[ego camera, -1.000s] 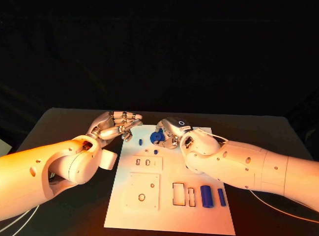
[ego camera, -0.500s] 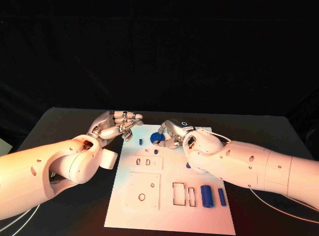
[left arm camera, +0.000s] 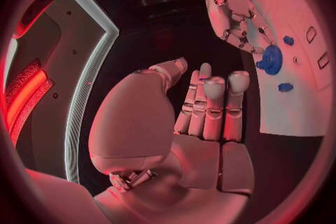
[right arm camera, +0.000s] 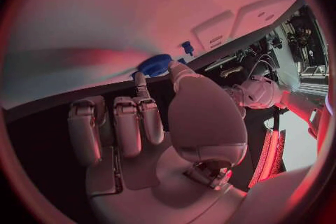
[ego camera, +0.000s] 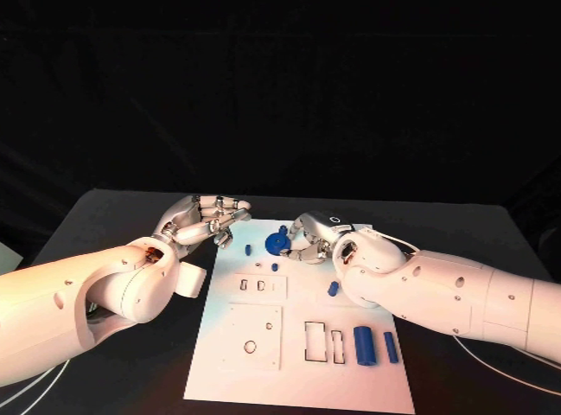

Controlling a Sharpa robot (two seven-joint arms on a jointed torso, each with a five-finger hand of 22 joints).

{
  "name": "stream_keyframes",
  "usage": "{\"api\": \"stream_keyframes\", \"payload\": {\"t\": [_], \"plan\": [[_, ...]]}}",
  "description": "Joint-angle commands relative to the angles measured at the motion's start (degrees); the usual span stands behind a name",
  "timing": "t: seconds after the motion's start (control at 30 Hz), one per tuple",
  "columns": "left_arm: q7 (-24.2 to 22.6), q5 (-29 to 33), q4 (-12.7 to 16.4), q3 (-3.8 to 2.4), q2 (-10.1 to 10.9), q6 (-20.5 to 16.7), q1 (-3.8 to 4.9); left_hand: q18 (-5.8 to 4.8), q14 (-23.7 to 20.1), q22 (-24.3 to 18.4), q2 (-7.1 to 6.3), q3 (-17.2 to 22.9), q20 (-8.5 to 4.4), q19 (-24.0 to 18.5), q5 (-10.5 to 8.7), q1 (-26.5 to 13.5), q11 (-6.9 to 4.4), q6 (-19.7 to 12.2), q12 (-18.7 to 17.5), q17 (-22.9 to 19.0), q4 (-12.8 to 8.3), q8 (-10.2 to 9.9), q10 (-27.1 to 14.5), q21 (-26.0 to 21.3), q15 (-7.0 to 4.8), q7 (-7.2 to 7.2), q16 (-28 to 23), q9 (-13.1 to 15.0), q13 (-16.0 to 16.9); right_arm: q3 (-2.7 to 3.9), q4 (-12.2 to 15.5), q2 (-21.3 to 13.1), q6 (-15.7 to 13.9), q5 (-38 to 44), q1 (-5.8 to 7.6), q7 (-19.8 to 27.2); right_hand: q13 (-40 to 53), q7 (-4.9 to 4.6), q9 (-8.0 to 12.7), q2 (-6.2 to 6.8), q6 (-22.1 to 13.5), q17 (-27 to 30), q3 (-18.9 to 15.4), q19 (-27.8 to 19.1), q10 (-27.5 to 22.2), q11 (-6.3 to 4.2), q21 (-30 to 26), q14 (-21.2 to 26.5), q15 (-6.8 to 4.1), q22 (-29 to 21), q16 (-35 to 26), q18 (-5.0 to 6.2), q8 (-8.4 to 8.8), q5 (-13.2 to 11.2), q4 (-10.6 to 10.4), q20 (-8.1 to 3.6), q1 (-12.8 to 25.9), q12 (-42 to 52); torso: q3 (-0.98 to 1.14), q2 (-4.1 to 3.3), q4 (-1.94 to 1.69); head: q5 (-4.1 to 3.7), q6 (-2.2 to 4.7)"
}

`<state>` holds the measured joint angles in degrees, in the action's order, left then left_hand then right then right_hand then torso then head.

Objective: Assemble the parts on the task board

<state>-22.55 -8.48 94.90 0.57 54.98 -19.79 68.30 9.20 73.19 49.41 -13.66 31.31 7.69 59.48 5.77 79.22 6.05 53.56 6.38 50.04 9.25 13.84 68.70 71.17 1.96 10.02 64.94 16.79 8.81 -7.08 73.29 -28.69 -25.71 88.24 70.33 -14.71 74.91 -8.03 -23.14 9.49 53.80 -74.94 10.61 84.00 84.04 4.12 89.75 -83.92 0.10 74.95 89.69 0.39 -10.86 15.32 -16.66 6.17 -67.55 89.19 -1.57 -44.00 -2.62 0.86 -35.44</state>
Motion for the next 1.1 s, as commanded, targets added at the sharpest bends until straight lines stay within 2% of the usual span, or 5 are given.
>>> {"api": "stream_keyframes", "payload": {"t": [0.03, 0.27, 0.47, 0.87, 1.1], "plan": [[-0.6, 0.2, 0.1, -0.04, 0.1, 0.6, 0.07, -1.08, 0.3, 0.0, 0.40, 0.1, 0.15, 0.0, -0.21, 0.0, -0.03, -0.4, 0.2, 0.0, -0.2, -0.3, -0.6, 0.3, -0.03, 0.02, 0.3, 0.1, 0.1, 0.04, 2.4, -2.3, -2.5, -0.7, -0.06, 0.5, 14.7, -0.29, 0.1, -0.49, 0.1, -15.1, 0.6, 6.0, 5.6, -0.35, 0.3, -6.1, -0.29, 15.1, 0.3, -0.39, -0.05, 0.4, 0.1, -0.26, -0.2, 0.4, 0.04, 0.13, 0.20, 0.09, 0.05], [-0.6, 0.2, -0.1, -0.03, 0.4, 0.5, 0.06, -1.08, 0.2, 0.2, 0.46, 0.1, 0.16, 0.0, -0.20, 0.1, -0.02, -0.4, 0.3, -0.1, -0.3, -0.3, -0.6, 0.4, -0.03, 0.04, 0.3, 0.1, 0.1, 0.89, 10.6, -11.0, -9.0, -12.3, 0.36, 3.8, 14.2, -0.31, 0.2, 0.09, 0.0, -15.1, 1.9, 6.0, 5.1, -0.38, 0.3, -6.1, -0.35, 15.1, 0.3, -0.39, 0.03, 0.9, 0.4, -0.36, -1.9, -0.2, 0.38, 0.51, 1.16, 0.56, 0.33], [-0.6, 0.2, -0.4, -0.02, 0.4, 0.5, 0.05, -1.08, 0.2, 0.2, 0.46, 0.1, 0.16, 0.0, -0.20, 0.1, -0.02, -0.4, 0.3, -0.1, -0.3, -0.3, -0.6, 0.4, -0.03, 0.04, 0.3, 0.1, 0.1, 1.26, 15.0, -18.8, -5.7, -21.5, 1.59, 10.4, 13.9, -0.75, 0.5, 1.40, -0.9, -15.1, 3.4, 6.0, 4.8, 0.01, 0.3, -6.1, -0.02, 15.1, 0.3, -0.39, 0.73, -1.0, 1.5, -0.09, -5.8, -0.5, 0.59, 0.85, 2.02, 0.28, 0.31], [-0.6, 0.1, -0.7, 0.02, 0.0, 0.8, 0.01, -1.10, 0.8, 0.3, 0.48, 0.2, 0.17, 0.0, -0.20, 0.1, -0.02, -0.4, 0.3, 1.2, -0.4, -0.3, -0.6, 0.5, -0.02, 0.05, 1.2, 0.1, 0.1, 0.89, 11.6, -25.4, 0.8, -24.5, 1.68, 18.1, 12.4, -0.59, 1.0, 4.03, -0.6, -15.1, 6.9, 6.0, 3.1, -0.14, 0.3, -6.1, -0.12, 15.1, 0.3, -0.39, 1.24, -1.1, 6.1, -0.10, -14.8, -2.4, 0.99, 0.97, 2.54, 0.02, 0.03], [-0.7, 0.1, -0.8, 0.04, -0.1, 0.9, -0.01, -1.10, 1.5, 0.4, 0.49, 0.2, 0.19, 0.0, -0.21, 0.0, -0.01, -0.4, 0.4, 2.2, -0.4, -0.3, -0.7, 0.7, -0.01, 0.06, 2.2, 0.2, 0.2, 0.72, 8.1, -24.2, 0.9, -22.5, 0.64, 18.6, 12.4, -0.65, 1.2, 4.47, -1.0, -15.1, 7.3, 6.0, 3.1, -0.11, 0.3, -6.1, -0.12, 15.1, 0.3, -0.39, 1.58, -0.9, 6.6, -0.12, -15.5, -2.4, 0.94, 0.82, 2.16, 0.09, -0.21]]}}
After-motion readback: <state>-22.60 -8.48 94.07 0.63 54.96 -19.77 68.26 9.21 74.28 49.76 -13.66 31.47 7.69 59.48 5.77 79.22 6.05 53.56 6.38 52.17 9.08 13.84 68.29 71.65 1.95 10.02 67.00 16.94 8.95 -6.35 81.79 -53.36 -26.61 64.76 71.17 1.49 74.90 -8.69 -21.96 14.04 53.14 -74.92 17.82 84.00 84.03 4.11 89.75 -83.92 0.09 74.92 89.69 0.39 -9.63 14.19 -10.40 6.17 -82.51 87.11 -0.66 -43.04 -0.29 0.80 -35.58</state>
